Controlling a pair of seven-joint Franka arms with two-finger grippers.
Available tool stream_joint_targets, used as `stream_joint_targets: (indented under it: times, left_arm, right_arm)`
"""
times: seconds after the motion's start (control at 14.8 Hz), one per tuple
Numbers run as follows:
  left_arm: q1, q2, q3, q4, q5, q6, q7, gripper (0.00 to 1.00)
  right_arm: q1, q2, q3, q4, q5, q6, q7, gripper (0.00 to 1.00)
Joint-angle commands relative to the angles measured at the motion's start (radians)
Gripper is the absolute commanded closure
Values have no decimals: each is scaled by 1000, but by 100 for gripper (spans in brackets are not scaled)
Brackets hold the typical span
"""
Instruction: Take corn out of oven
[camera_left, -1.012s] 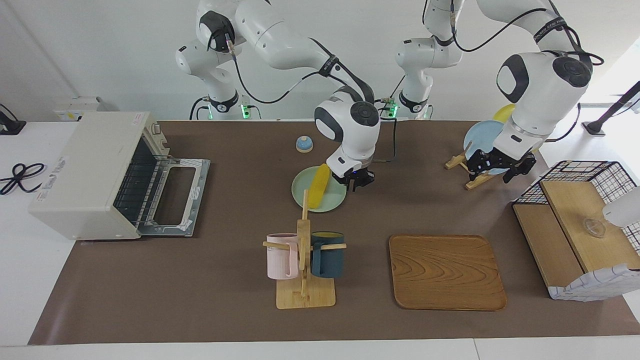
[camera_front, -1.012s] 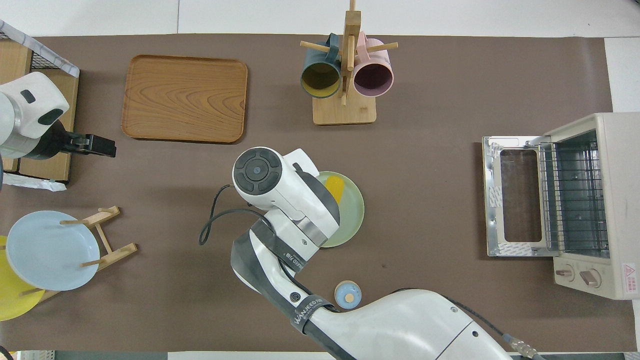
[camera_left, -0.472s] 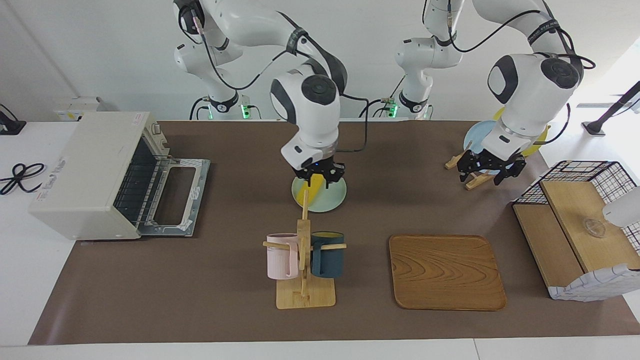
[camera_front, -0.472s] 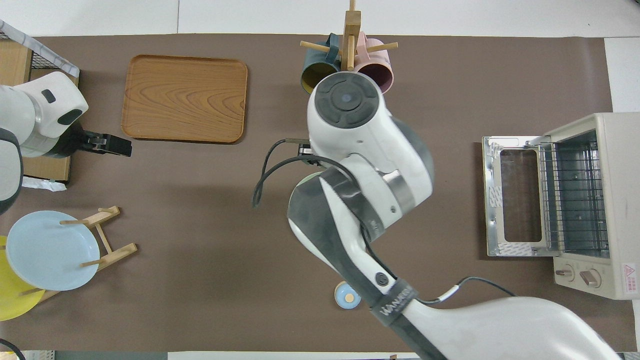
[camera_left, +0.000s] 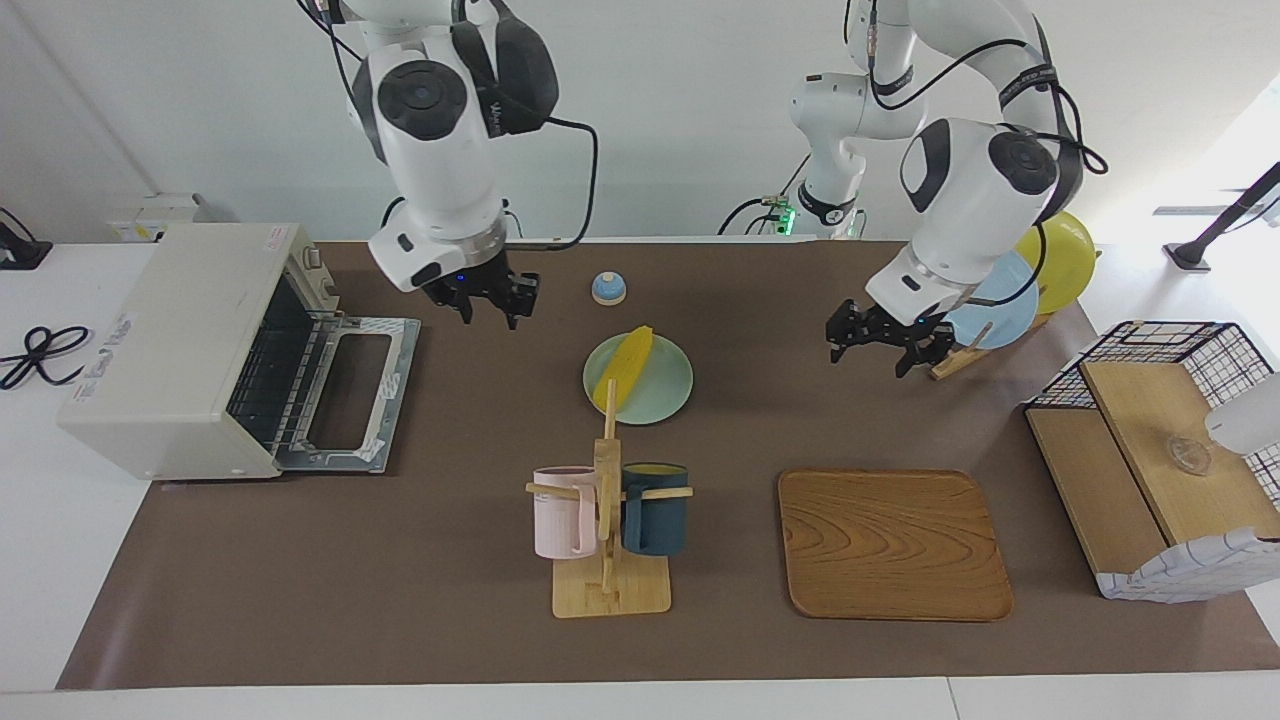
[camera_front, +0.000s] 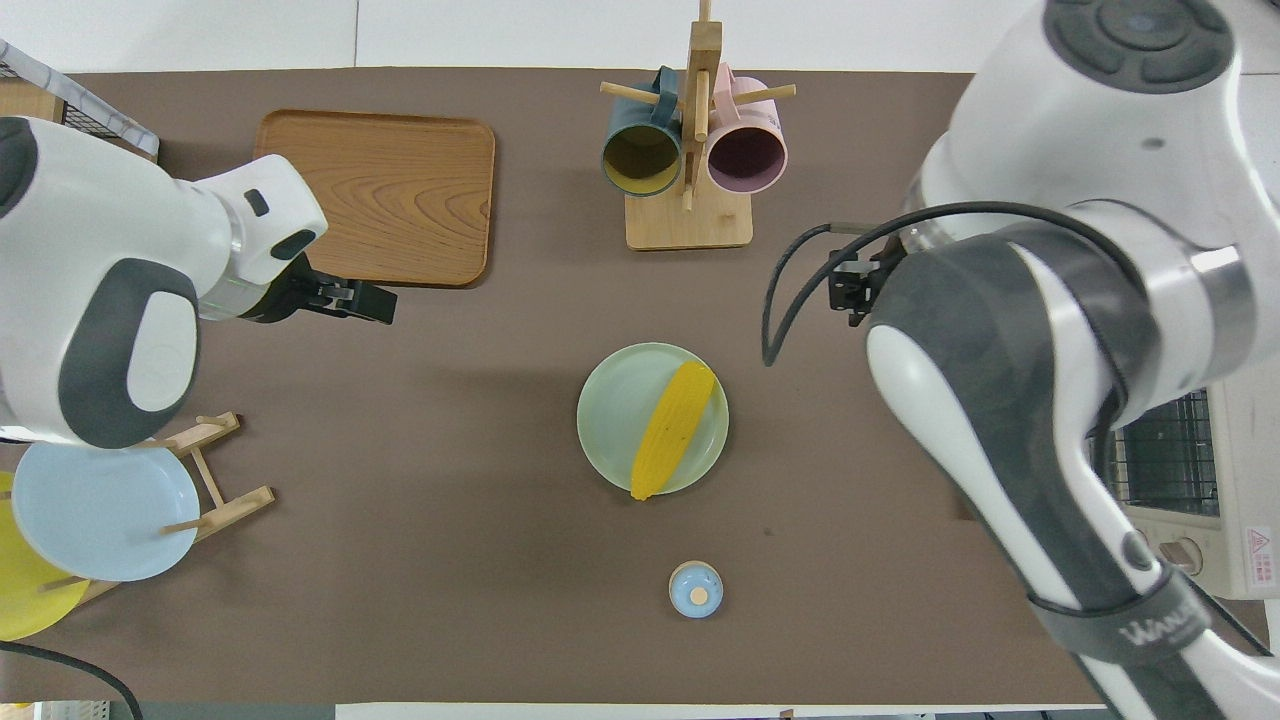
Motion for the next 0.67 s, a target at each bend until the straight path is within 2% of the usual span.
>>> stream_joint_targets:
  times: [0.0,0.13,0.2,0.27,0.34,0.61]
  left_arm:
    - [-121,46,14,11,-11,59,-109,0]
    - [-188,65,14,11,-32,94,-141,0]
    - [-219,75,16,13,-55,105,-143,0]
    - [-241,86,16,14,-75,123,-143,0]
    - [-270,89,14,13,-84,142,-143,0]
    - [-402,187,14,39,-84,205,-141,0]
  right_arm:
    - [-96,-61,11,-31,8,-30,-128,31]
    - [-117,-61,11,-31,-16,-55,-163,27]
    - [-122,-67,10,-26,-19,-55,-186,10]
    - [-124,-73,11,-25,-19,-56,-205,0]
    - [-125,-75,10,-25,-19,-56,-216,0]
    - [-143,-76,8,-22,-19,-58,-282,0]
